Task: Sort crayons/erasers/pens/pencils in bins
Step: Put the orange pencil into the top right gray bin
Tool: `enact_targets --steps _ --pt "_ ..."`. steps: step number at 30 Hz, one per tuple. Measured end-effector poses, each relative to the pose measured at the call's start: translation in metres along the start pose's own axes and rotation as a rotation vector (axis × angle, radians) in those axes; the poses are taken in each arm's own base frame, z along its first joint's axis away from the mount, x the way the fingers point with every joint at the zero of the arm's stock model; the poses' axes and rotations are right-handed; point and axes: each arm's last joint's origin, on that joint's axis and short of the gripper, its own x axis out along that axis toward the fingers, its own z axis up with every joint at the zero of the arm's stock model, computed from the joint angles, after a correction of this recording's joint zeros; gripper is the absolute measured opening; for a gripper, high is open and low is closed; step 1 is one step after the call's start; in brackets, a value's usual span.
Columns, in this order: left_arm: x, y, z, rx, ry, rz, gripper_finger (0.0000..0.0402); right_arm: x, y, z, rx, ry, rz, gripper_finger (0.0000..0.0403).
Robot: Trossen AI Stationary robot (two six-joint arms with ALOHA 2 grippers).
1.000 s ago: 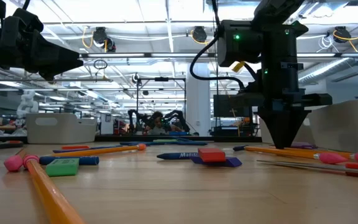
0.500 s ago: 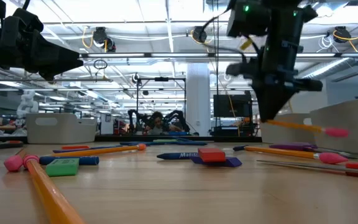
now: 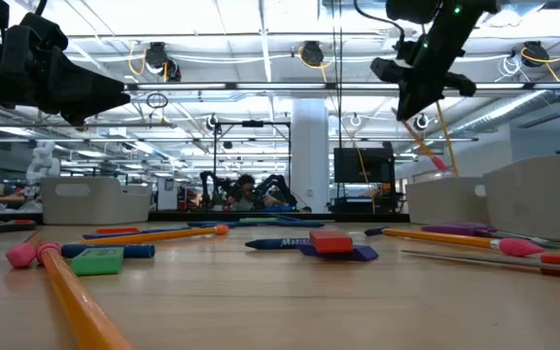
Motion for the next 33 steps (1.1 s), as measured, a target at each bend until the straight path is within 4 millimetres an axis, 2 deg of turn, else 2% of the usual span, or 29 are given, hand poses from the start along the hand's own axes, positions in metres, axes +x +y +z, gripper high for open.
enact_targets --steps 5,10,18,33 --pt "0.0 0.0 0.0 0.0 0.0 0.0 0.0198 0.02 -0.034 0.027 -0.099 -0.037 -0.129 0.0027" --pt "0.0 0.0 0.0 0.0 0.0 0.0 0.0198 0.042 -0.053 0.029 -0.177 0.091 -0.181 0.0027" --pt "0.0 0.0 0.0 0.0 0.001 0.0 0.0198 0.068 -0.056 0.008 -0.353 0.35 -0.24 0.0027" --pt "0.0 0.0 0.0 0.0 0.0 0.0 0.0198 0.097 -0.048 -0.006 -0.428 0.463 -0.251 0.0027"
